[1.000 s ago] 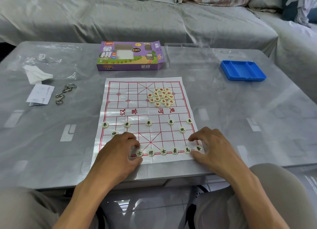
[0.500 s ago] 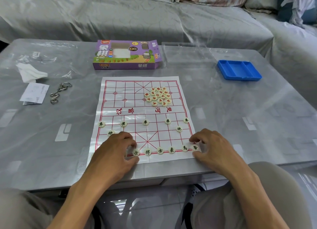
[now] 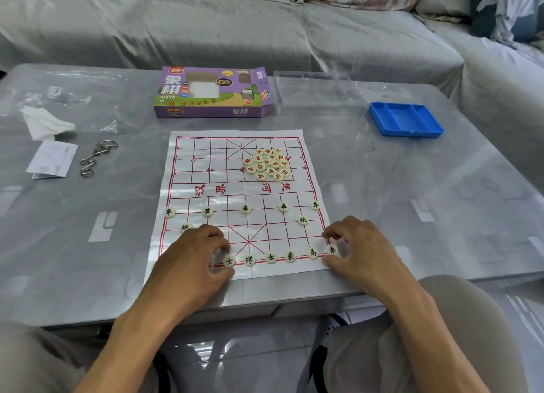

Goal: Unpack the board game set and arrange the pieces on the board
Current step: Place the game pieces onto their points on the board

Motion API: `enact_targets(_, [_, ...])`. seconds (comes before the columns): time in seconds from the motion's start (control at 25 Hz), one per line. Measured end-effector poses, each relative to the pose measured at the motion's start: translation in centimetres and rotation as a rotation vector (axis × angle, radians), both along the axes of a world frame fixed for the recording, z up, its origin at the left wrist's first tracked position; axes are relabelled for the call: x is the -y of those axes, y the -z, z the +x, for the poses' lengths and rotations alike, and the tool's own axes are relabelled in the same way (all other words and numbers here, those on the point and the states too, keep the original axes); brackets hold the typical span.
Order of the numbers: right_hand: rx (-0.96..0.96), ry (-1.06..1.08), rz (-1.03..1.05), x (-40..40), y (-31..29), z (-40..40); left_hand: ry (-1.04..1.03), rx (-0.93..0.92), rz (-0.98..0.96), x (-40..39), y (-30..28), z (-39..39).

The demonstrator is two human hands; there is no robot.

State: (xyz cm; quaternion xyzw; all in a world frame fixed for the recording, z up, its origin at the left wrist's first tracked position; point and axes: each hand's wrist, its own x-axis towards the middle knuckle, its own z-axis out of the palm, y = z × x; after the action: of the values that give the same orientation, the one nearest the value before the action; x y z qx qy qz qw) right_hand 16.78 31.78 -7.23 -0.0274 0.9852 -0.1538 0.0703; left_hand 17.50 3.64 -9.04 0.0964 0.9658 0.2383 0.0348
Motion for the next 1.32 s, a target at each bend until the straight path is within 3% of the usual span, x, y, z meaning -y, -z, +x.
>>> enact_targets(0.16, [0.000,-0.122,-0.023,1.3,0.1,0.0,0.011,0.004,-0.002,0.1,-0.2,0.0])
enact_targets(0.48, [-0.034,-0.124,-0.046,1.6,0.3,-0.1,0.016,0.019,0.037,0.4,-0.7,0.3])
enact_targets(0.72, [-0.107,-0.283,-0.018,4.0,1.1,-0.3,0.036,-0.029,0.039,0.6,-0.5,0.5])
enact_targets(1.32, [-0.138,-0.315,-0.089,5.8,2.4,-0.5,0.022,-0.036,0.006,0.4,0.0,0.4])
